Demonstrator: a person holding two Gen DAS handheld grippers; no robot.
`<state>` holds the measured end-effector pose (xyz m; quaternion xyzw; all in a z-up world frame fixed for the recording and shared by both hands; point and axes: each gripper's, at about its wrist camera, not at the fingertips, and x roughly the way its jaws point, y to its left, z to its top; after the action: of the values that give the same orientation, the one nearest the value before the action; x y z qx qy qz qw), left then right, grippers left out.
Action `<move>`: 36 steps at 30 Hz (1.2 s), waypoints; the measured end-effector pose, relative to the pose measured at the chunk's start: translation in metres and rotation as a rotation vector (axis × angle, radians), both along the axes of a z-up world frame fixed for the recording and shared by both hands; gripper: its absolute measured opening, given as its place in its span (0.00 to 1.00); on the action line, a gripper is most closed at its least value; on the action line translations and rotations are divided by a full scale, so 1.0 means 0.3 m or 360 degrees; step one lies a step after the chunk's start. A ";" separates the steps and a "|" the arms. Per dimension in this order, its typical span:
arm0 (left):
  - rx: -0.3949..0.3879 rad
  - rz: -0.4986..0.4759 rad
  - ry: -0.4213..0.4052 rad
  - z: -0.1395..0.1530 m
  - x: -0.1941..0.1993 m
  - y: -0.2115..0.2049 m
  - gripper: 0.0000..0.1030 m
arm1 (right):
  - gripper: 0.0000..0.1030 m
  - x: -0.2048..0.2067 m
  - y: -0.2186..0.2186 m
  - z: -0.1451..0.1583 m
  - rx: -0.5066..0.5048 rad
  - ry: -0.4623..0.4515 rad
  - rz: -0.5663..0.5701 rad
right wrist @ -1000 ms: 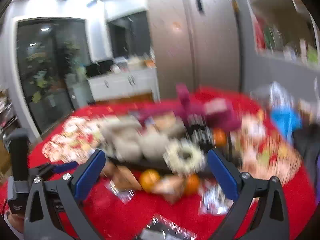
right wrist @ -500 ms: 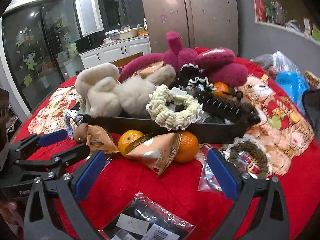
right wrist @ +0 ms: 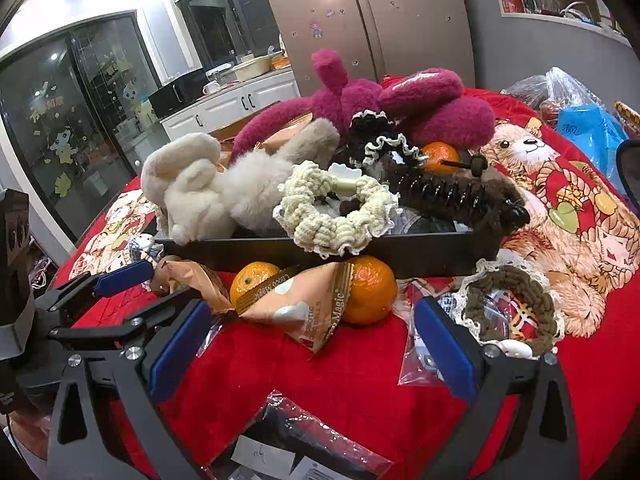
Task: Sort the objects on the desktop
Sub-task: 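Grasp brown snack packet with left tool while right tool grasps another packet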
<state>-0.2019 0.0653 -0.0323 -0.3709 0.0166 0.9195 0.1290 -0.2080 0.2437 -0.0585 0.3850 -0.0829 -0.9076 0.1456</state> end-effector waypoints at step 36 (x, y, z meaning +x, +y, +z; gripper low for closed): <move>-0.0184 0.0017 0.0023 -0.008 0.031 0.016 0.21 | 0.59 -0.002 -0.027 -0.017 0.0044 -0.0107 0.0055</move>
<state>-0.1926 0.0701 -0.0348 -0.3710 0.0687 0.9204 0.1025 -0.2085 0.2356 -0.0635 0.4188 -0.0687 -0.8925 0.1530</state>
